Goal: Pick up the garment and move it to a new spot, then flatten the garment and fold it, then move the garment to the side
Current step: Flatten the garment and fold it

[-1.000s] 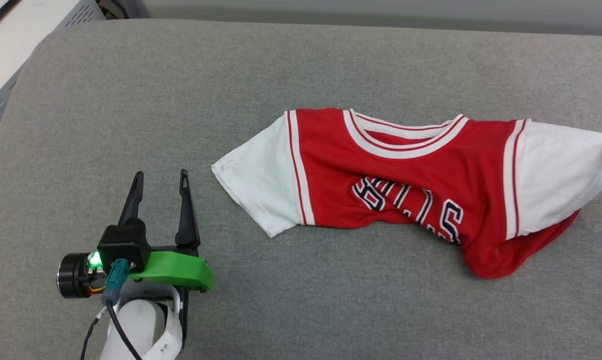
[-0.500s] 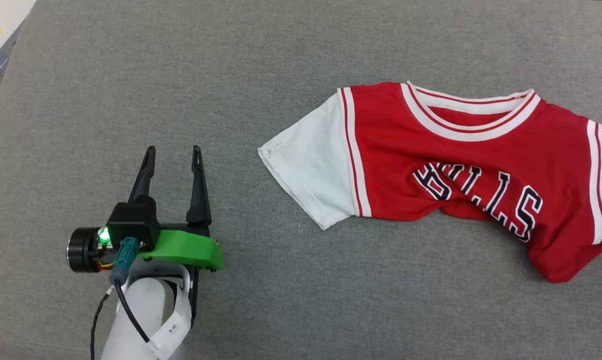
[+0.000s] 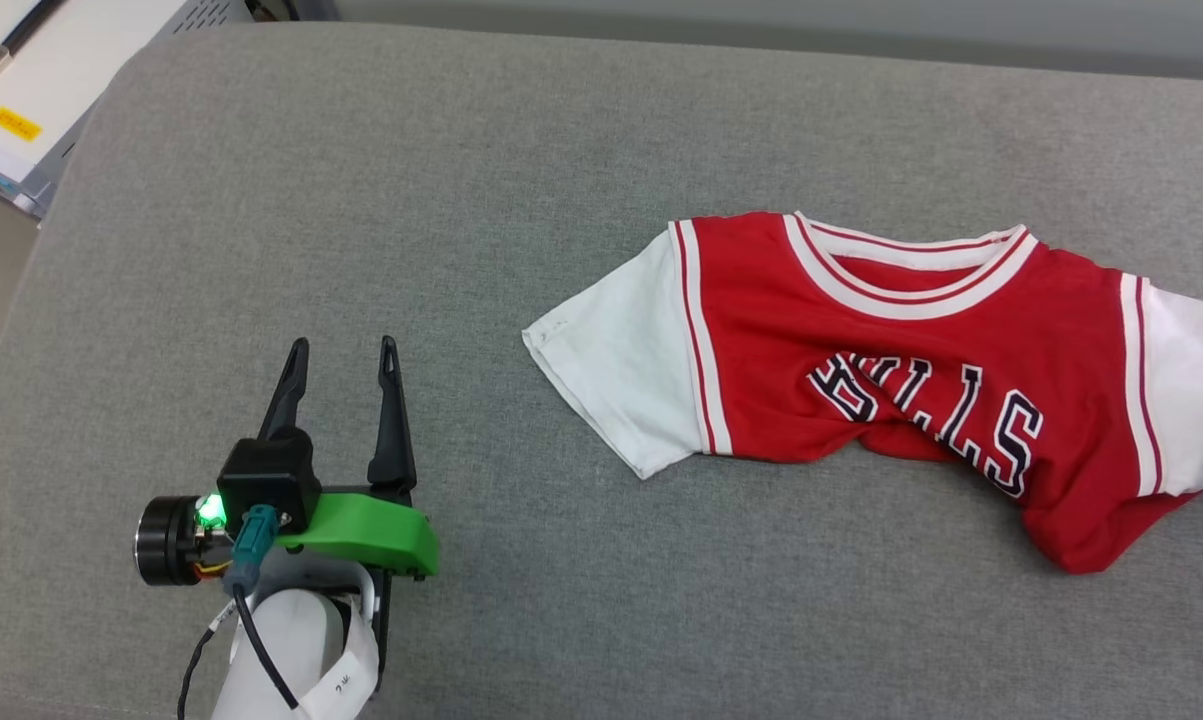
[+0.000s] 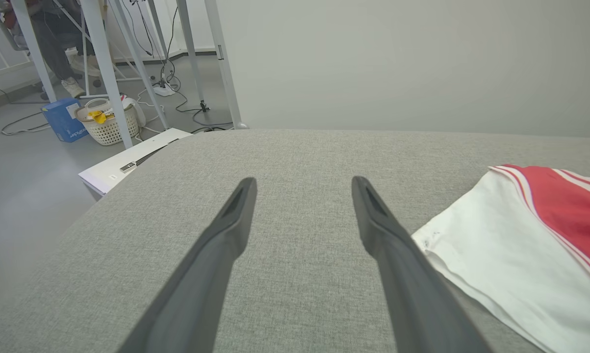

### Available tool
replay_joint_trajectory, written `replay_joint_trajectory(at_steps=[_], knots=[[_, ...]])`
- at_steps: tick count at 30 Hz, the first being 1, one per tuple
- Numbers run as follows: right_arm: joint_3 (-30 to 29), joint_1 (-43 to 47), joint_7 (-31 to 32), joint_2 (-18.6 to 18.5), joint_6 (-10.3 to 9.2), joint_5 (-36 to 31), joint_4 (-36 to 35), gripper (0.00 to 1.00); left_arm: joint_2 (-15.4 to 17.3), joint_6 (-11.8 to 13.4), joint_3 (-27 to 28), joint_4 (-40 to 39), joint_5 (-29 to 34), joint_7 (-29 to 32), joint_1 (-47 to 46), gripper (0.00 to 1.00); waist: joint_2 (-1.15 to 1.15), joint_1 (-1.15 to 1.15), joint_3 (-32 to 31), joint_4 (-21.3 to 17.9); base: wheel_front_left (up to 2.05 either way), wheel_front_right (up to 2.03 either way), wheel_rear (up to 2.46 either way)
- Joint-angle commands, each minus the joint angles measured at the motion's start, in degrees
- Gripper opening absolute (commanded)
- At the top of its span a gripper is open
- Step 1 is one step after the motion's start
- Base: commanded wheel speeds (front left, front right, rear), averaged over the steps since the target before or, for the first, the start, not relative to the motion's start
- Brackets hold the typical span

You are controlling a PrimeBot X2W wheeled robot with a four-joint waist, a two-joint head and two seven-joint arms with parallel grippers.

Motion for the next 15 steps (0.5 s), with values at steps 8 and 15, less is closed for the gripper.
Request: replay_joint_trajectory(at_steps=[8, 15], knots=[[-6.32, 7.41, -9.32, 5.59, -0.04, -6.44, -9.69, 1.0, 0.29, -0.51, 0.76, 0.04, 1.13, -0.33, 3.28, 1.0, 0.21, 0.0, -6.4, -2.2, 0.0, 0.0, 0.0], [-13.16, 15.26, -11.41, 12.24, -0.04, -12.31, -21.17, 1.0, 0.24, -0.43, 0.92, -0.48, 1.24, -0.33, 5.08, 1.0, 0.21, 0.0, -8.08, -2.35, 0.0, 0.0, 0.0]])
